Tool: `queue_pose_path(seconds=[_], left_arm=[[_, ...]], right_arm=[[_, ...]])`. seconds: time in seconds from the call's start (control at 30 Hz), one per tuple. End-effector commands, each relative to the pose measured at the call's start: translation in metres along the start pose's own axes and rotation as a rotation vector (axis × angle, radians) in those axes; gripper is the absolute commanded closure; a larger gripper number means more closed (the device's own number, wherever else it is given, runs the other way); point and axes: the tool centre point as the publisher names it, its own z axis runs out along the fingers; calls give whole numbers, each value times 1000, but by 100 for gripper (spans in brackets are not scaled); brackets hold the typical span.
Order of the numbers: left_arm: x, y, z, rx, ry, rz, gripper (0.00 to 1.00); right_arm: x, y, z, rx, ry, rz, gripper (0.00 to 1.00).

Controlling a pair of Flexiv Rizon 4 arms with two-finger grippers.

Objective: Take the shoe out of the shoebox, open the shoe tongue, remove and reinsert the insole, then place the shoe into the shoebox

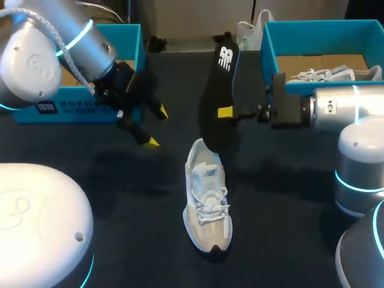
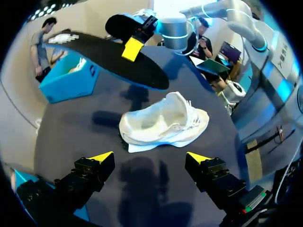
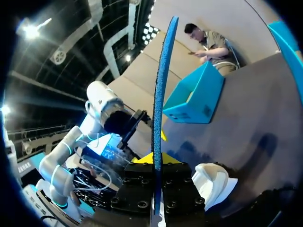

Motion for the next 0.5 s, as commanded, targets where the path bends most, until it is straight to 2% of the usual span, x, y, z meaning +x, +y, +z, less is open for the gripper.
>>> queue_pose_path(seconds=[0.03,0.23,0.27,0.5], left_arm=[[-2,-1,27,-11,-7,-39,0],[6,3,49,5,39,6,0],[7,3,52,-14,48,13,0],[7,3,52,-14,48,13,0]], right_arm=[[-8,-6,8,-57,30,-41,100],[-18,-8,13,-75,92,-104,100],[-18,-8,13,-75,92,-104,100],[-18,-8,13,-75,92,-104,100]])
